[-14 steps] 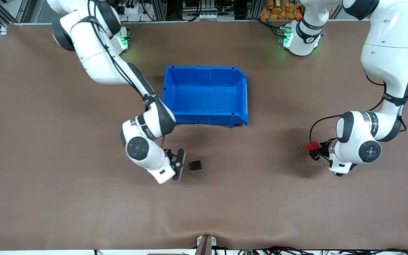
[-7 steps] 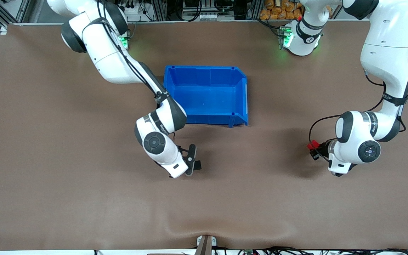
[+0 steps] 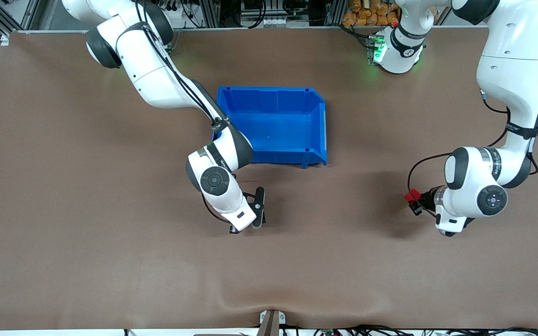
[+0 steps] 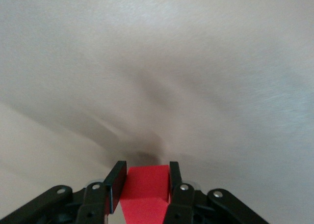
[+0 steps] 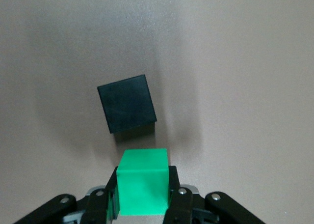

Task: Attach green and red cubes to black cube
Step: 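Set the green cube against the black cube while the left gripper carries the red cube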

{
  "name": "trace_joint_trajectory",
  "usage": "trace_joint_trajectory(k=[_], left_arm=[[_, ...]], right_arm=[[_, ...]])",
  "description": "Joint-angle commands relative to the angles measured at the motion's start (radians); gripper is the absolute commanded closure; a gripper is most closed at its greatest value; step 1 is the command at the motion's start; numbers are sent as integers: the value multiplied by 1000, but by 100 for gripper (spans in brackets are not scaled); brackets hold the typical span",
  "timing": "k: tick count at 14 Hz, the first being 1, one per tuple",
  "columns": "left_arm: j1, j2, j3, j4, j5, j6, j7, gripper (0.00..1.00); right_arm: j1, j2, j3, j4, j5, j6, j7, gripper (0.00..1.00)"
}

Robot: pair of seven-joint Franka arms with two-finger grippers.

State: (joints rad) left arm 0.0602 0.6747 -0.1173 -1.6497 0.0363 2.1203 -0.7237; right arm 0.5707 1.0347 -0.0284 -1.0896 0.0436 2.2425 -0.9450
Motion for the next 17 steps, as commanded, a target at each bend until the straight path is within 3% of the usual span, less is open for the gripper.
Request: trace_joint_trajectory(k=[1, 11, 12, 13, 14, 17], left_arm=[[-3, -15, -4, 24, -36, -3, -117, 100], [-158, 31, -5, 85, -69, -2, -506, 100], [-172, 48, -4, 102, -69, -2, -535, 100], [-184, 55, -4, 114, -67, -2, -565, 100], [-198, 69, -4, 131, -67, -2, -588, 100], [-243, 82, -4, 163, -67, -2, -680, 100]], right_arm=[[21, 34, -8, 39, -17, 9, 23, 100], [46, 42, -10, 39, -17, 19, 55, 100], [46, 42, -10, 37, -19, 28, 55, 91], [46, 42, -10, 33, -19, 51, 55, 40], [46, 42, -8, 27, -19, 61, 55, 0], [43, 42, -8, 25, -21, 62, 54, 0]])
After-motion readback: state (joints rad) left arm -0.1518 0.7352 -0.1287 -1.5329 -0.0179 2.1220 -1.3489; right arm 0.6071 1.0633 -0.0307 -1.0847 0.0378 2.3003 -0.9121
